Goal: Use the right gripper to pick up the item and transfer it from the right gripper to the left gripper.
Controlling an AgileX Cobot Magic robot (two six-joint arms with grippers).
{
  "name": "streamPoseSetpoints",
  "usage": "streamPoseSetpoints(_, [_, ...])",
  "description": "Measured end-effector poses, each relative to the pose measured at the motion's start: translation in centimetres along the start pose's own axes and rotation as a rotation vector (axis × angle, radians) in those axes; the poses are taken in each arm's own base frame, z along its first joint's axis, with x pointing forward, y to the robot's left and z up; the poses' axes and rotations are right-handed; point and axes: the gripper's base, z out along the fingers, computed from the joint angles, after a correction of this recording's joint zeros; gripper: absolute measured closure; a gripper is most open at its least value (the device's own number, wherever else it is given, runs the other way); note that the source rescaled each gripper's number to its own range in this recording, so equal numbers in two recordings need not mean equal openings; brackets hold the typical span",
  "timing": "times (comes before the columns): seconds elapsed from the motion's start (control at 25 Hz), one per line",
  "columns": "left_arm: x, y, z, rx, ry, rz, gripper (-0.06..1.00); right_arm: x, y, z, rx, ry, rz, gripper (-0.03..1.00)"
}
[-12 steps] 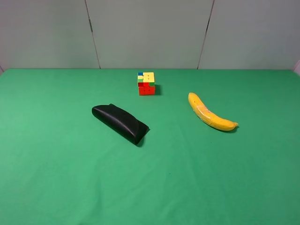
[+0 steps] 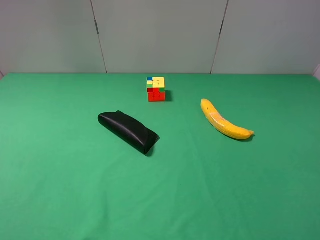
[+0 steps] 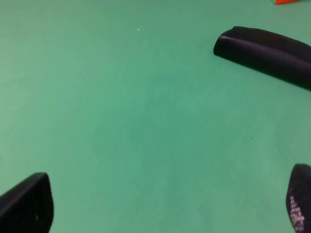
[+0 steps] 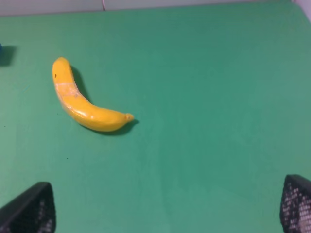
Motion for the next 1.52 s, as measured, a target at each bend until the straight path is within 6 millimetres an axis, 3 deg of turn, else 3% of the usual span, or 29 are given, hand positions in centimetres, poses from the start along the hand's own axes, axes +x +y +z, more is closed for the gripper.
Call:
streamPoseSetpoints(0.48, [0.0, 0.0, 0.0, 0.000, 0.000, 0.000, 0.02, -0.1, 0.1, 0.1, -0.013, 0.007, 0.008, -0.03])
streamPoseSetpoints(0.6, [0.0, 0.0, 0.0, 0.000, 0.000, 0.000, 0.02, -1.6, 0.2, 0.2, -0.025, 0.040, 0.015, -0.03])
streamPoseSetpoints(0.76, [0.0, 0.0, 0.0, 0.000, 0.000, 0.000, 0.02, -5.3, 0.3, 1.1, -0.026, 0.117, -0.013, -0.03])
streamPoseSetpoints(0.92, [0.0, 0.0, 0.0, 0.000, 0.000, 0.000, 0.02, -8.7, 0.4, 3.8, -0.036, 0.218, -0.105, -0.03])
streamPoseSetpoints(1.16, [0.0, 0.0, 0.0, 0.000, 0.000, 0.000, 0.02, -11.6, 0.9, 10.3, -0.111, 0.402, -0.219, -0.03])
streamPoseSetpoints(1.32, [0.0, 0.0, 0.0, 0.000, 0.000, 0.000, 0.02, -12.0, 1.2, 15.1, -0.167, 0.518, -0.308, -0.03])
streamPoseSetpoints(1.52, [0.0, 0.0, 0.0, 0.000, 0.000, 0.000, 0.02, -10.8, 2.1, 20.8, -0.235, 0.602, -0.433, -0.03])
